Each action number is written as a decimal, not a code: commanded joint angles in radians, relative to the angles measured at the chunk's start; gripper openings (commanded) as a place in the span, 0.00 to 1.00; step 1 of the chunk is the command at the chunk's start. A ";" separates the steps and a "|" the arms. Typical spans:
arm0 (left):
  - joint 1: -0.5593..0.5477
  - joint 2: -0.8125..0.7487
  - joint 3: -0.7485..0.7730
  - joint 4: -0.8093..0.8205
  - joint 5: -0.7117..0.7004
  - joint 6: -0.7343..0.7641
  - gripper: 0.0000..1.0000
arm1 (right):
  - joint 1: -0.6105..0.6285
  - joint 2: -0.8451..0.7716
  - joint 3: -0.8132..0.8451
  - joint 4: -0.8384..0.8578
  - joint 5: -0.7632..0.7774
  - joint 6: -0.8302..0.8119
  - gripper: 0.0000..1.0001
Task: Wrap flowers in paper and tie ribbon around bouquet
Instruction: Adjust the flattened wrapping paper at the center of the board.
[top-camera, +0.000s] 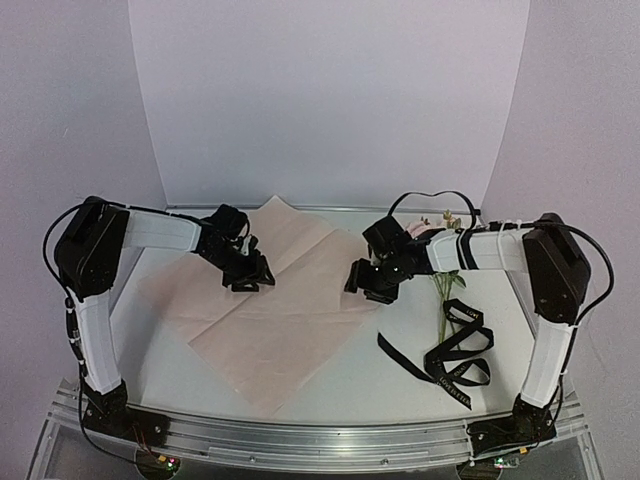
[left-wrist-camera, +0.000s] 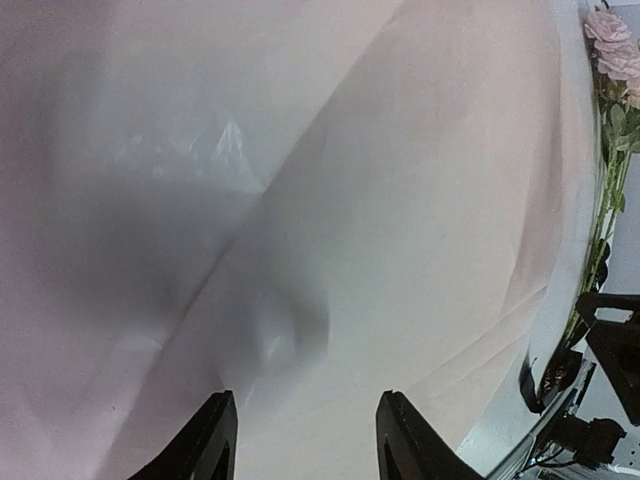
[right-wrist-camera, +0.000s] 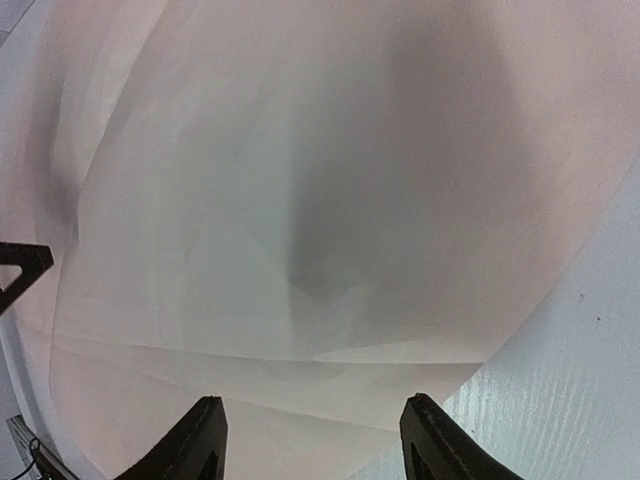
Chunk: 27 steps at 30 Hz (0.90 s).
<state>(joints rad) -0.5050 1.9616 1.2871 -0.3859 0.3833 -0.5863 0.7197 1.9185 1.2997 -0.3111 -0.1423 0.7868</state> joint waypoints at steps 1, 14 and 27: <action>0.002 -0.077 -0.066 0.066 -0.002 -0.046 0.47 | 0.004 0.056 0.064 -0.020 -0.011 -0.030 0.61; 0.003 -0.041 -0.121 0.057 -0.046 -0.015 0.41 | 0.004 0.077 0.005 -0.020 0.025 0.010 0.59; 0.011 -0.019 -0.102 0.061 -0.007 0.022 0.41 | 0.020 -0.015 -0.172 -0.011 0.085 0.080 0.56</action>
<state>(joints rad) -0.4984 1.9385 1.1755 -0.3401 0.3634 -0.5892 0.7350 1.9369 1.1775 -0.2760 -0.1050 0.8338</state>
